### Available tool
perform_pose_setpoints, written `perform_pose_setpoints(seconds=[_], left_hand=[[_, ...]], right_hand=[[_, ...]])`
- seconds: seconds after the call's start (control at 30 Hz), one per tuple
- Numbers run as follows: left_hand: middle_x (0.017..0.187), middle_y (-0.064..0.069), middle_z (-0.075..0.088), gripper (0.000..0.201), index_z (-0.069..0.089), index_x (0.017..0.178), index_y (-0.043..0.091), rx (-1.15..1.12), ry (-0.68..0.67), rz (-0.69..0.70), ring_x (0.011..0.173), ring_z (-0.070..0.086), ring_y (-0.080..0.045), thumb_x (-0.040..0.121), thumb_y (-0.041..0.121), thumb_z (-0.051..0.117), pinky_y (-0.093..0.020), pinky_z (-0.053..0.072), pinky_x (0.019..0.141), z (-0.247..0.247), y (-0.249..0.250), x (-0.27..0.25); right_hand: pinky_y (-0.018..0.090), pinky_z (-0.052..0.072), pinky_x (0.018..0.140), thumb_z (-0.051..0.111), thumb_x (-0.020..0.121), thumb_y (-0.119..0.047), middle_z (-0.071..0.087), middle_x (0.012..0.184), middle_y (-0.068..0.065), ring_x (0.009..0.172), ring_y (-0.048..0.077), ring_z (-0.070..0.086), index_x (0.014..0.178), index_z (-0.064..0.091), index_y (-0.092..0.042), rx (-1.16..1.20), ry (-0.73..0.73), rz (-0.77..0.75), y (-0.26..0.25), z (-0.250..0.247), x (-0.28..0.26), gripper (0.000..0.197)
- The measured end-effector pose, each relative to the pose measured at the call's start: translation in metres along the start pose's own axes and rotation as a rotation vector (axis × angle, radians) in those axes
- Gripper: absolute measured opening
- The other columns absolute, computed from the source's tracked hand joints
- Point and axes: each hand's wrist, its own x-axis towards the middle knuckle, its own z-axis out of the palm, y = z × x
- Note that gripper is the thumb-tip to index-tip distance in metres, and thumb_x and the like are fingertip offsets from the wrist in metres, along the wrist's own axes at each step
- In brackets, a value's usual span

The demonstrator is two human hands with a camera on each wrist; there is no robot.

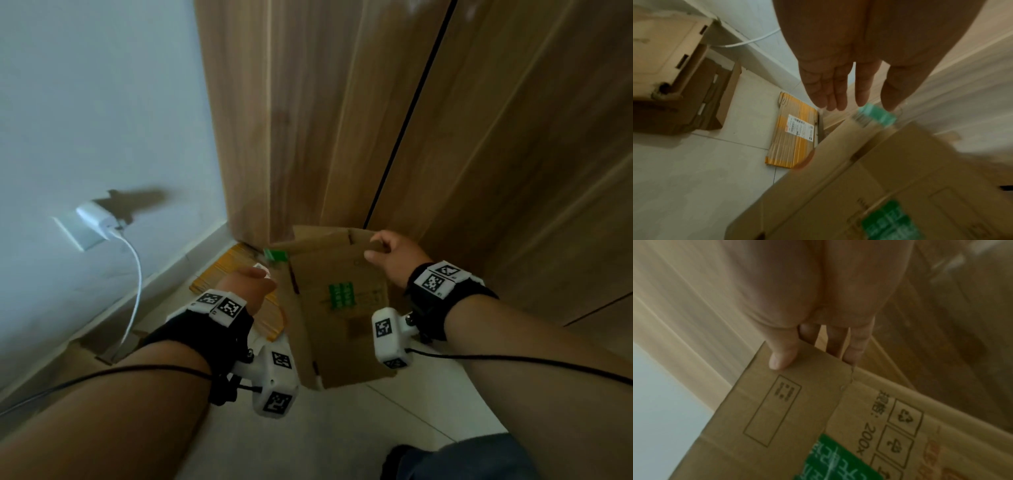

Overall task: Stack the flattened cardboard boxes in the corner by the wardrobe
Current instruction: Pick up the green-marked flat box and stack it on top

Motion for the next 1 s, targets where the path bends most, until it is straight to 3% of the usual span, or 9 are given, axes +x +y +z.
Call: perform_pose_setpoints(seconds=[0.07,0.13,0.2,0.4,0.6,0.7,0.83,0.93,1.0], left_hand=[[0.119,-0.014,0.062,0.053,0.052,0.132,0.016,0.083,0.017,0.008,0.097,0.063,-0.027,0.081,0.022,0.066,-0.032,0.051,0.083,-0.011,0.004,-0.013],[0.131,-0.017,0.058,0.071,0.036,0.144,0.015,0.112,0.053,0.016,0.111,0.059,-0.031,0.080,0.025,0.067,-0.032,0.046,0.088,-0.026,0.006,-0.031],[0.143,-0.016,0.048,0.081,0.025,0.148,0.015,0.117,0.091,0.036,0.126,0.050,-0.032,0.081,0.027,0.067,-0.033,0.041,0.098,-0.040,0.006,-0.045],[0.143,-0.011,0.050,0.078,0.031,0.146,0.014,0.043,0.105,0.098,0.129,0.048,-0.028,0.079,0.024,0.070,-0.035,0.037,0.105,-0.067,0.008,-0.079],[0.150,-0.012,0.040,0.099,0.019,0.149,0.020,0.144,0.168,0.059,0.134,0.043,-0.031,0.070,0.037,0.075,-0.042,0.037,0.108,-0.082,-0.005,-0.091],[0.138,-0.009,0.055,0.082,0.039,0.140,0.016,0.183,0.115,0.043,0.124,0.053,-0.028,0.069,0.031,0.077,-0.036,0.041,0.101,-0.087,-0.013,-0.090],[0.126,-0.009,0.063,0.060,0.053,0.128,0.013,0.149,0.119,0.028,0.114,0.060,-0.029,0.073,0.023,0.075,-0.039,0.046,0.100,-0.091,-0.016,-0.084],[0.125,-0.010,0.064,0.054,0.050,0.131,0.016,0.096,0.172,0.049,0.112,0.060,-0.030,0.080,0.021,0.068,-0.040,0.045,0.097,-0.089,-0.014,-0.078],[0.123,-0.011,0.064,0.049,0.051,0.129,0.016,0.063,0.210,0.076,0.111,0.060,-0.031,0.082,0.021,0.065,-0.042,0.047,0.096,-0.088,-0.010,-0.075]], right_hand=[[0.031,0.048,0.078,0.057,0.090,-0.024,0.061,0.104,0.002,0.099,0.024,0.060,0.103,0.056,-0.022,0.134,0.051,-0.038,-0.012,-0.005,-0.009,0.013],[0.035,0.050,0.078,0.058,0.089,-0.022,0.063,0.094,-0.003,0.093,0.022,0.061,0.089,0.056,-0.027,0.275,0.088,-0.081,-0.027,-0.008,-0.023,0.006],[0.036,0.052,0.075,0.057,0.090,-0.020,0.062,0.086,-0.006,0.085,0.018,0.060,0.079,0.054,-0.030,0.396,0.114,-0.115,-0.041,-0.009,-0.036,0.015],[0.052,0.053,0.089,0.057,0.089,-0.018,0.064,0.088,-0.002,0.093,0.025,0.063,0.077,0.057,-0.030,0.577,0.121,-0.146,-0.066,0.002,-0.067,0.017],[0.048,0.053,0.086,0.055,0.090,-0.012,0.063,0.087,0.001,0.093,0.027,0.060,0.078,0.057,-0.025,0.681,0.080,-0.150,-0.067,0.023,-0.076,0.017],[0.034,0.049,0.068,0.054,0.090,-0.010,0.063,0.085,-0.001,0.085,0.021,0.060,0.079,0.056,-0.024,0.722,0.067,-0.171,-0.069,0.029,-0.072,0.018],[0.029,0.048,0.065,0.054,0.090,-0.008,0.062,0.085,-0.001,0.079,0.015,0.059,0.081,0.054,-0.024,0.772,0.064,-0.175,-0.069,0.036,-0.063,0.018],[0.030,0.048,0.072,0.056,0.089,-0.009,0.062,0.093,-0.003,0.092,0.019,0.058,0.089,0.049,-0.024,0.798,0.083,-0.118,-0.066,0.039,-0.053,0.016],[0.033,0.046,0.083,0.060,0.088,-0.011,0.060,0.115,0.001,0.106,0.020,0.056,0.113,0.045,-0.020,0.798,0.079,-0.064,-0.062,0.041,-0.049,0.030]])
